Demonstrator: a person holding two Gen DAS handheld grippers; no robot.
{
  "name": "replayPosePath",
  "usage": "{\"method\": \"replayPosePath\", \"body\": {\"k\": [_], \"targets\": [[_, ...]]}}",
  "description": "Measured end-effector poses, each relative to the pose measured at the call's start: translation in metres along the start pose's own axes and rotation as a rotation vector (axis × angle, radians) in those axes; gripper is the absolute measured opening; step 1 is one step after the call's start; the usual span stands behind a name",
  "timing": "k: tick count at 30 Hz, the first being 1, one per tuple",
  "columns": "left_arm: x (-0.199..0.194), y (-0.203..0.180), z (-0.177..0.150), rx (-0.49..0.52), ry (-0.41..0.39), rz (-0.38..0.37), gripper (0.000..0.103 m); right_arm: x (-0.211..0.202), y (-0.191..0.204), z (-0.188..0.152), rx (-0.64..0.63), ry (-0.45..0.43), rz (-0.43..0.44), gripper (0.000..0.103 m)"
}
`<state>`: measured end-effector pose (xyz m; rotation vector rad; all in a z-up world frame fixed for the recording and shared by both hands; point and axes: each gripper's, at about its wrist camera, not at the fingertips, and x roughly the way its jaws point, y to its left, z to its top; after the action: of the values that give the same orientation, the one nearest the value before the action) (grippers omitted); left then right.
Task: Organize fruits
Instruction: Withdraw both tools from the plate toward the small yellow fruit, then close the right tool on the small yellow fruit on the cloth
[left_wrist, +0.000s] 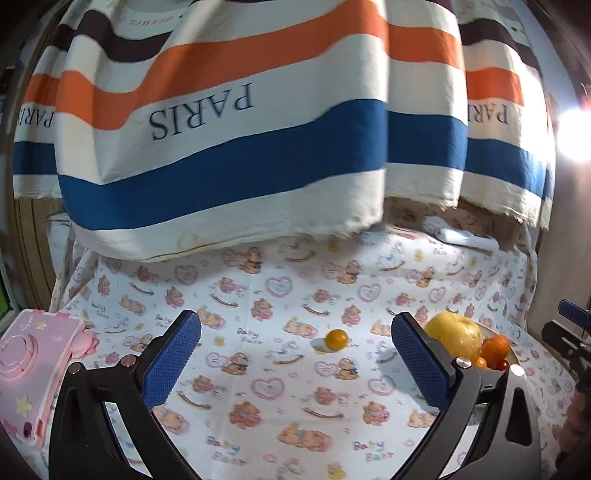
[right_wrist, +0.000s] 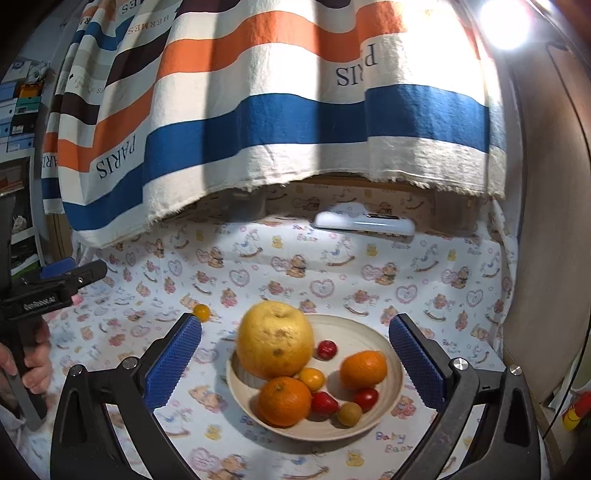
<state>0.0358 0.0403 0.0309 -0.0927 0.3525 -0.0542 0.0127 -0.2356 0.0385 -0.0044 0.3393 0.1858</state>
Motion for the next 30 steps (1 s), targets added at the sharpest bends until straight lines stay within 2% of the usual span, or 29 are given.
{"method": "replayPosePath", "body": {"k": [1,4,6,9,11,12,13,14,15,16,20,24,26,30], "targets": [[0.003,0.005,0.001,-0.009,0.014,-0.005,0.093,0.001,0.004,0.005,-0.005,0.011,0.010,0.102],[0.013,0.020,0.001,-0.053,0.056,-0.007,0.085,0.009,0.022,0.021,-0.011,0.040,0.043,0.102],[0.018,0.027,0.001,-0.079,0.074,-0.017,0.084,0.019,0.039,0.029,-0.030,0.065,0.054,0.102],[0.022,0.037,0.002,-0.103,0.089,-0.014,0.077,0.034,0.064,0.035,-0.062,0.087,0.058,0.102],[0.026,0.044,0.002,-0.127,0.108,-0.018,0.068,0.053,0.079,0.038,-0.047,0.137,0.101,0.102],[0.029,0.048,0.001,-0.143,0.122,-0.028,0.058,0.060,0.083,0.039,-0.030,0.162,0.130,0.102],[0.033,0.053,-0.002,-0.168,0.144,-0.041,0.049,0.070,0.085,0.040,0.004,0.196,0.172,0.102],[0.040,0.056,-0.004,-0.190,0.178,-0.050,0.044,0.085,0.086,0.040,0.065,0.241,0.210,0.102],[0.046,0.060,-0.007,-0.208,0.208,-0.054,0.035,0.093,0.085,0.039,0.098,0.262,0.220,0.101],[0.049,0.064,-0.008,-0.224,0.222,-0.056,0.031,0.106,0.086,0.037,0.132,0.297,0.228,0.097],[0.056,0.078,-0.011,-0.258,0.237,-0.022,0.030,0.143,0.101,0.029,0.115,0.379,0.208,0.082],[0.063,0.080,-0.015,-0.266,0.274,-0.029,0.029,0.170,0.120,0.024,0.017,0.431,0.123,0.073],[0.067,0.080,-0.016,-0.250,0.290,-0.020,0.029,0.183,0.125,0.020,0.002,0.463,0.110,0.065],[0.073,0.077,-0.020,-0.234,0.325,-0.006,0.029,0.202,0.132,0.012,-0.024,0.503,0.082,0.059]]}}
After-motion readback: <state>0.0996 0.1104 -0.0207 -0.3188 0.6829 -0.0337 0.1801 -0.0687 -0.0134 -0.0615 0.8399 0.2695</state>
